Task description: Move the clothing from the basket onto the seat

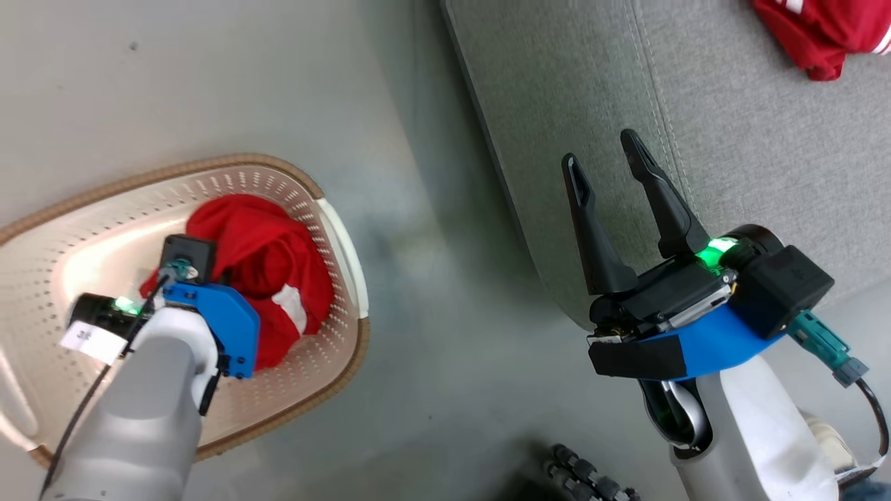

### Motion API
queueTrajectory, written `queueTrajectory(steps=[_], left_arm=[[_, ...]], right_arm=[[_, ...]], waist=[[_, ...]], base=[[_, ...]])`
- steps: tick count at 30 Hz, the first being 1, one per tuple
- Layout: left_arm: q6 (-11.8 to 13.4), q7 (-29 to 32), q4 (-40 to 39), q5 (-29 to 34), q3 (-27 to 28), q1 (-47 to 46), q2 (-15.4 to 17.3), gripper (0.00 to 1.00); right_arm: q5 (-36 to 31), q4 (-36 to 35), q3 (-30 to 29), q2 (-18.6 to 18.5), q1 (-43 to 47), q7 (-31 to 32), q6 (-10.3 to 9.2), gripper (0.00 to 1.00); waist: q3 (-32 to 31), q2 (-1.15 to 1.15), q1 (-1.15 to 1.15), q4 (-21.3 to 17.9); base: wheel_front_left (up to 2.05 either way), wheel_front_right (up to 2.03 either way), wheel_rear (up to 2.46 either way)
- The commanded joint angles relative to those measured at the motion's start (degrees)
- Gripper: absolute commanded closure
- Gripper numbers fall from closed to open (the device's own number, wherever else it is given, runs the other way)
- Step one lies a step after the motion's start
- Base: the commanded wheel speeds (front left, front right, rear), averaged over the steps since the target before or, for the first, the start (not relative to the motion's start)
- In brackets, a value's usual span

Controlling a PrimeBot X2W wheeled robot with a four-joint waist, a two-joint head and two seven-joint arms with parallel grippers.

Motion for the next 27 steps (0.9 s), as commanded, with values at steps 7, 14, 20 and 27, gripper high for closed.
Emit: queueTrajectory(steps=[7,14,20,27], left_arm=[[-1.3,-4.3,0.4,-1.3,-1.0,3.2,-3.5,1.00],[-1.7,-7.5,-0.8,-2.0,-1.7,6.5,-6.2,1.00],[-2.2,-8.3,-3.5,-2.4,-2.8,9.8,-7.9,1.00],[-2.6,-8.5,-8.2,-2.7,-4.5,11.7,-9.0,1.00]], right_arm=[[-3.3,2.7,-0.8,0.0,0.9,-0.2,0.03,0.00],[-5.6,5.3,-2.1,0.0,3.7,0.1,0.03,0.00],[-7.2,6.3,-3.0,0.0,6.7,1.9,0.03,0.00],[-8.1,6.3,-3.7,0.0,9.7,4.1,0.03,0.00]], waist=[[-10.7,0.00,0.00,5.2],[-19.4,0.00,0.00,8.4],[-26.6,0.00,0.00,11.1],[-33.2,0.00,0.00,13.7]], base=[[0.00,0.00,0.00],[0.00,0.00,0.00],[0.00,0.00,0.00],[0.00,0.00,0.00]])
